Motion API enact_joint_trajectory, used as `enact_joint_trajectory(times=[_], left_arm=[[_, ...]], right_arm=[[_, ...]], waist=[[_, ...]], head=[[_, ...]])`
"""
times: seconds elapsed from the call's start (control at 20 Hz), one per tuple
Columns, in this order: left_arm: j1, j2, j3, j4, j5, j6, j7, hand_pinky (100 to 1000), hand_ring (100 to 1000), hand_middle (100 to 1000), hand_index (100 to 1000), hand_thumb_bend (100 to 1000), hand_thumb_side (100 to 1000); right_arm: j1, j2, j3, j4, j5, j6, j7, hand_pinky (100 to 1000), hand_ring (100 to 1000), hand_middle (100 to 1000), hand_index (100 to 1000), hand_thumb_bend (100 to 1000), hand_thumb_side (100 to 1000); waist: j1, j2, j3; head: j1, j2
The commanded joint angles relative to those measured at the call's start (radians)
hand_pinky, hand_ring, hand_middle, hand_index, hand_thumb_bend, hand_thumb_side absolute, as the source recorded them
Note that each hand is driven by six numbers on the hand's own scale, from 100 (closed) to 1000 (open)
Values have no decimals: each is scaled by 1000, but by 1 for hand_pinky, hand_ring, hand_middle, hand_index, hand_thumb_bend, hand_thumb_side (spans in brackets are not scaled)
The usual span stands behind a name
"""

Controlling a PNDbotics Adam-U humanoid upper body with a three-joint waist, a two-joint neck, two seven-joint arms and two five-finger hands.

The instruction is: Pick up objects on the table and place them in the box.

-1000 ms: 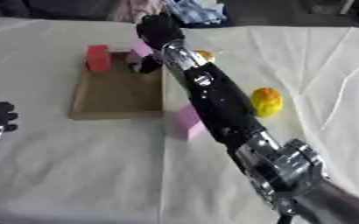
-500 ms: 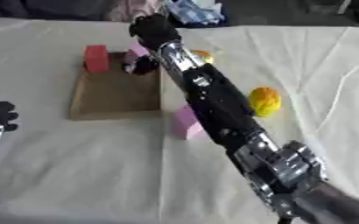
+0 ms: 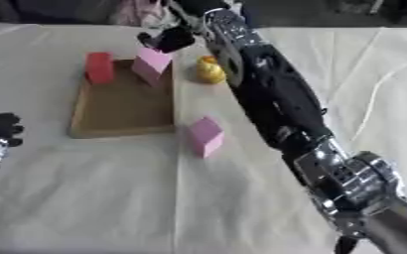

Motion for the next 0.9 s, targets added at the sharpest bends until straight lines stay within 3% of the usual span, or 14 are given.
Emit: enact_joint_trajectory(times=[0.05,0.3,0.45,0.55,0.9], left_arm=[[-4,14,10,-19,-6,-1,5,742,758,714,768,234,556],[-2,13,11,-19,-7,-1,4,742,758,714,768,234,557],[-2,11,11,-20,-6,0,5,742,758,713,769,234,557],[-2,11,11,-20,-6,-1,4,743,759,713,769,234,557],[-2,10,10,-21,-5,-1,2,745,759,713,769,233,557]], right_arm=[[-14,-61,1,-52,-56,3,62,906,788,708,843,391,560],[-1,-65,-36,71,-43,31,93,908,792,712,836,385,539],[8,-56,-57,159,0,29,113,919,801,725,844,383,479],[10,-53,-69,197,36,29,115,925,806,732,848,396,501],[12,-46,-87,255,112,13,121,934,813,742,852,404,498]], waist=[[-7,-17,-5],[2,-15,-10],[6,-13,-12],[9,-11,-12],[13,-11,-15]], head=[[4,-6],[1,-12],[2,-13],[2,-13],[2,-15]])
